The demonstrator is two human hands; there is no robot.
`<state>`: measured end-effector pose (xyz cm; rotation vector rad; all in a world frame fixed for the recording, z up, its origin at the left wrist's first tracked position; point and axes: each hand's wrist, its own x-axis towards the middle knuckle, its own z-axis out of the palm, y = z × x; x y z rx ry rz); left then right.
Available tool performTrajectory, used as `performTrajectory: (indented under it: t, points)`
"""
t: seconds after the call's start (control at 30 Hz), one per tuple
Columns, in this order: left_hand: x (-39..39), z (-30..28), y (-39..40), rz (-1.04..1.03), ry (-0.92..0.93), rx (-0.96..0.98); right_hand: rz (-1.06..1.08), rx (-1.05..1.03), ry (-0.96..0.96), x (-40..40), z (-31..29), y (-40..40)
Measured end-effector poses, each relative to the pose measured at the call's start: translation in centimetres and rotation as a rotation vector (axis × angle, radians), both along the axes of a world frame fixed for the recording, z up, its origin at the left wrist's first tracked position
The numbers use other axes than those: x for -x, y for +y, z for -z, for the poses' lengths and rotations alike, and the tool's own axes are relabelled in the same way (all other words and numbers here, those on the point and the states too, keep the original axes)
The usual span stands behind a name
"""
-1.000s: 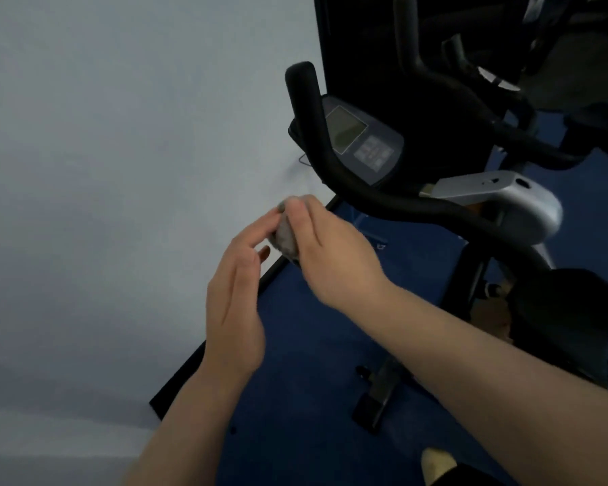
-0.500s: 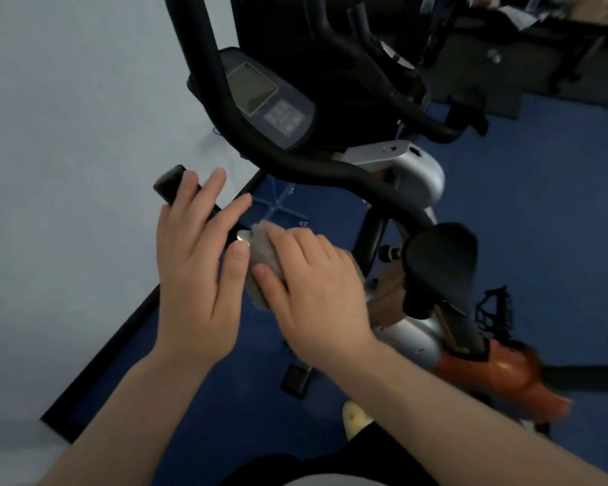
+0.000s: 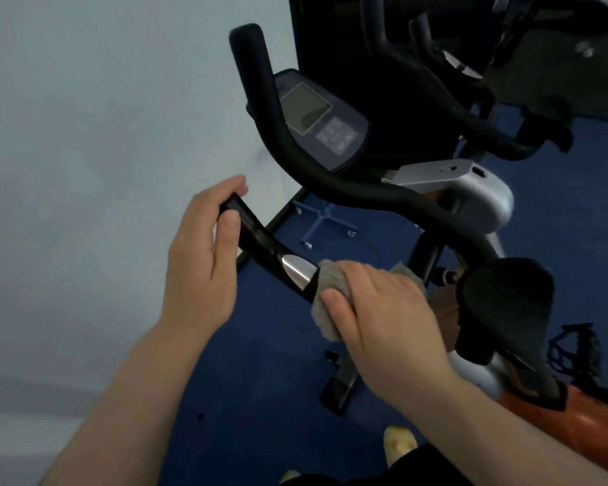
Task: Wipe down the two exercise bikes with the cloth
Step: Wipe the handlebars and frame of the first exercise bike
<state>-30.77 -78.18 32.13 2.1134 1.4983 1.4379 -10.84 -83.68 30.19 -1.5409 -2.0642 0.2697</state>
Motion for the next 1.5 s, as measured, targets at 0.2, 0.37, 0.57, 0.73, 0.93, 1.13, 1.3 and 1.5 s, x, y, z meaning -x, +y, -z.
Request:
performTrajectory:
  t: [0.2, 0.37, 0.57, 0.73, 0.93, 1.13, 1.3, 1.5]
  points:
    - [-0.4, -0.1, -0.2, 0.028, -0.122, 0.069, -0.050, -0.098, -0.097, 5.7, -2.9, 4.5]
    - [-0.5, -0.6, -0.7, 0.046, -0.239, 0.135, -0.117, 0.081, -0.006, 2.7, -1.9, 2.3]
    - [-1.2, -0.8, -0.9, 0.042, -0.345, 0.156, -0.222, 0.102, -0.021, 6.2, -3.4, 6.1]
    - [-1.0, -0.7, -0.9, 0.077, -0.379, 0.175, -0.224, 0.090, 0.070, 3.8, -2.6, 3.2]
    - [-1.4, -0.7, -0.7, 0.067, -0.419, 0.147, -0.151, 0.267, 0.301, 6.5, -4.1, 6.7]
    - [-1.3, -0.7, -0.8, 0.089, -0.417, 0.166, -0.203, 0.145, 0.169, 3.6, -2.8, 3.8]
    - [-1.7, -0.7, -0.8, 0.046, -0.398, 0.137, -0.170, 0.274, 0.211, 6.4, -4.2, 6.9]
    - [-1.6, -0.5, -0.7, 0.008, -0.356, 0.137, -0.315, 0.134, -0.140, 2.4, -4.0, 3.7]
